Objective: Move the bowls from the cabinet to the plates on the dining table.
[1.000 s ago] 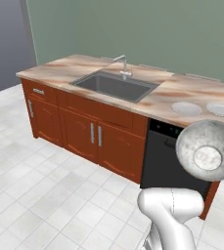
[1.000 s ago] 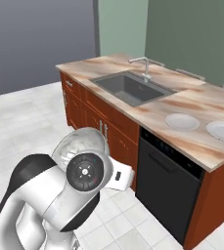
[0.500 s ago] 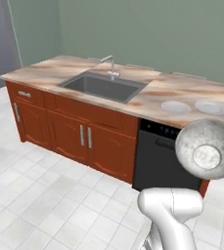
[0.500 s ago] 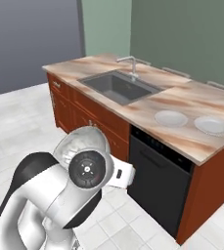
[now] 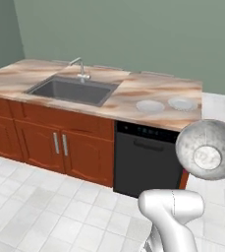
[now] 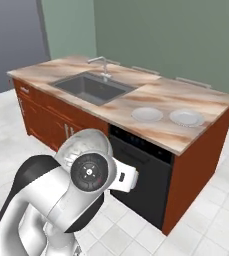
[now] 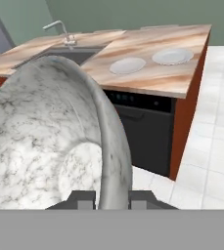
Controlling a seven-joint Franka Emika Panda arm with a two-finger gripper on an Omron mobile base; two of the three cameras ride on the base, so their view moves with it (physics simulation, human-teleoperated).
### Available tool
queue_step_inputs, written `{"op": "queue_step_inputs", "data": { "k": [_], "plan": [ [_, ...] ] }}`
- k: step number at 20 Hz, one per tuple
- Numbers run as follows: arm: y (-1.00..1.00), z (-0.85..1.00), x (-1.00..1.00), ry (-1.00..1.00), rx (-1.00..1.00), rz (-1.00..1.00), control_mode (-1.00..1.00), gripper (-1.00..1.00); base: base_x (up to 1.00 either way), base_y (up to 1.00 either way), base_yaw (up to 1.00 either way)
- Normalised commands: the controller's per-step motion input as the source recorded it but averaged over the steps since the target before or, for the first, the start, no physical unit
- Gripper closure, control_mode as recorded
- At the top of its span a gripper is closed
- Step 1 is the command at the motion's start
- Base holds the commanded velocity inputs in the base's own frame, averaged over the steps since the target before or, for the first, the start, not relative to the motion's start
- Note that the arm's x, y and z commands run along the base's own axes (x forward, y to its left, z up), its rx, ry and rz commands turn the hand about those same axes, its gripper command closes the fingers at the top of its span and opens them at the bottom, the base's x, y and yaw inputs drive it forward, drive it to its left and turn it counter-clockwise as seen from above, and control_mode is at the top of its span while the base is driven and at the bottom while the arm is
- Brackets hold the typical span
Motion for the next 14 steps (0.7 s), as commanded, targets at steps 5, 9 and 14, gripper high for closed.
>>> {"op": "queue_step_inputs", "data": {
  "k": [5,9,14],
  "plan": [
    [0.0,0.0,0.0,0.0,0.0,0.0,1.0,1.0,0.03,0.0,-0.31],
    [0.0,0.0,0.0,0.0,0.0,0.0,1.0,1.0,0.0,-0.01,-0.3],
    [0.0,0.0,0.0,0.0,0.0,0.0,1.0,1.0,0.0,-0.03,-0.33]
  ]
}}
